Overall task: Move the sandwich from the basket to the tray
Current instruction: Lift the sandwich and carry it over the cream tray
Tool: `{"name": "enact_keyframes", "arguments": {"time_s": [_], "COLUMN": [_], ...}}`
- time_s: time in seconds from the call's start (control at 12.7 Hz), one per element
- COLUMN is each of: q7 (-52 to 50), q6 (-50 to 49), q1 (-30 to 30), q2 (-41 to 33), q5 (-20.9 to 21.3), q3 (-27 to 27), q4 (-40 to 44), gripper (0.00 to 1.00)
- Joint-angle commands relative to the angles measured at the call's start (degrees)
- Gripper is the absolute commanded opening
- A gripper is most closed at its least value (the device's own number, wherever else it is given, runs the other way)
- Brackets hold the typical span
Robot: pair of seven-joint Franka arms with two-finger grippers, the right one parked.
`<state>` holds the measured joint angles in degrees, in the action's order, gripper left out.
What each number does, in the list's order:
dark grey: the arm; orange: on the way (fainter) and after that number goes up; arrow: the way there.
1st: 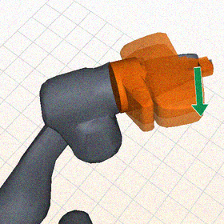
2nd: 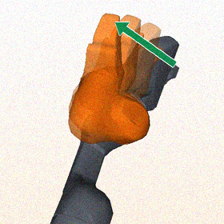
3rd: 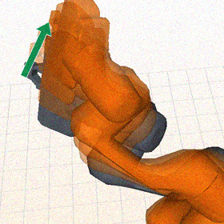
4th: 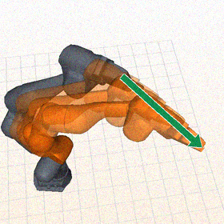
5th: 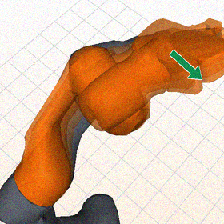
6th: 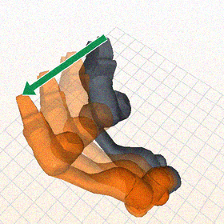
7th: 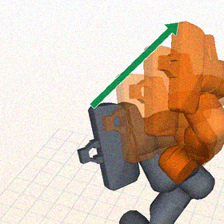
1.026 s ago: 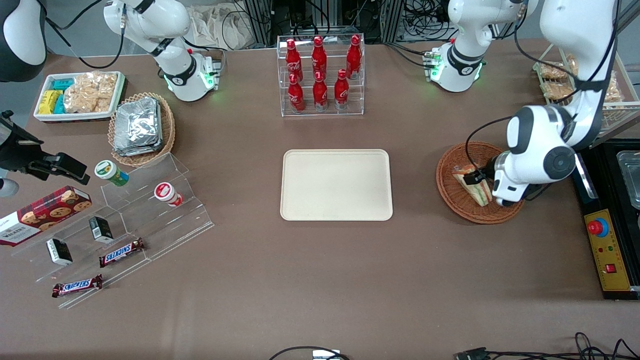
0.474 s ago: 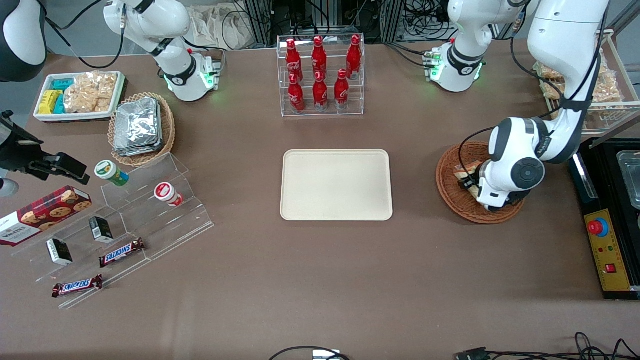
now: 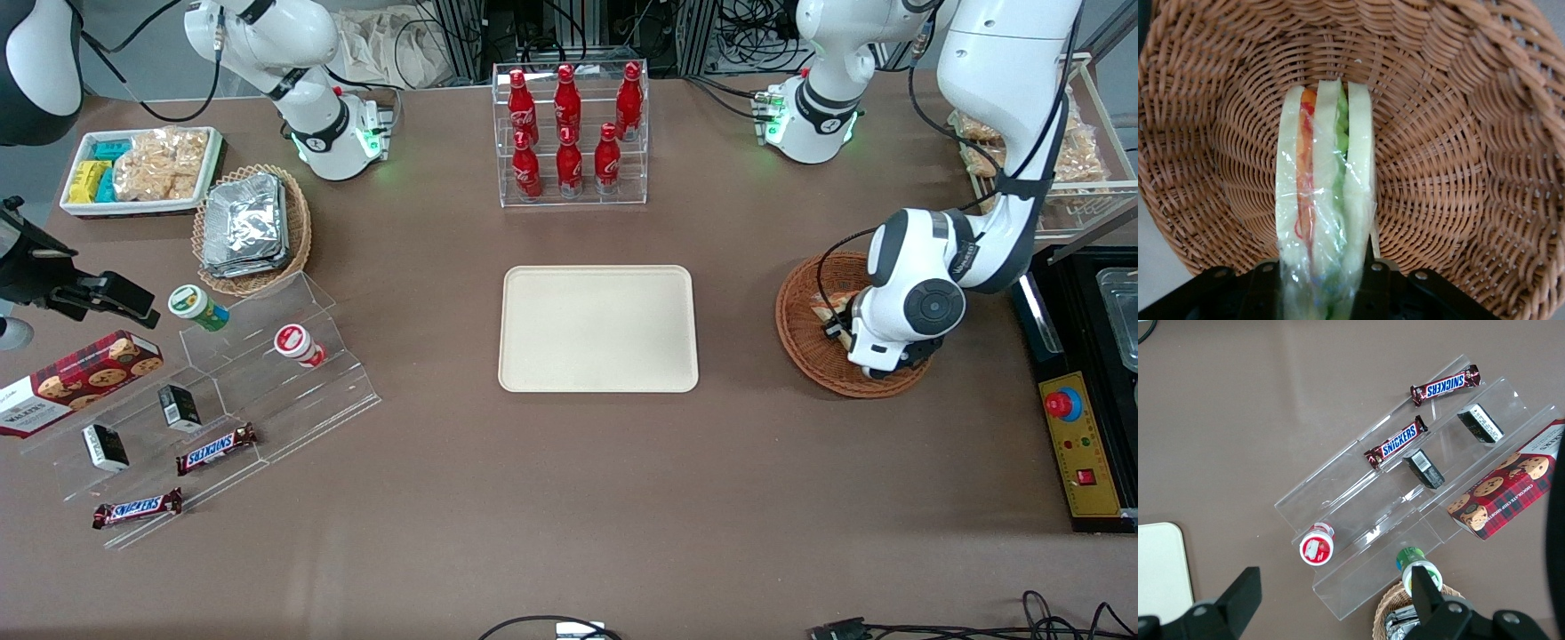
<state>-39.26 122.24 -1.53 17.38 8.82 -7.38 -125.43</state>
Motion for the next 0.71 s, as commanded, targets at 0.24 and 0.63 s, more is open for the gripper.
{"name": "enact_keyframes", "arguments": {"time_s": [0.24, 0.63], "q7": [3.47, 14.29], "q6": [-12.60, -28.67], "q1": [0.13, 1.87], "q2": [-18.38, -33.20], "q5": [-0.11, -8.20], "q3": [-1.76, -1.76], "q4": [1.50, 9.28], "gripper": [0.00, 0.00]}}
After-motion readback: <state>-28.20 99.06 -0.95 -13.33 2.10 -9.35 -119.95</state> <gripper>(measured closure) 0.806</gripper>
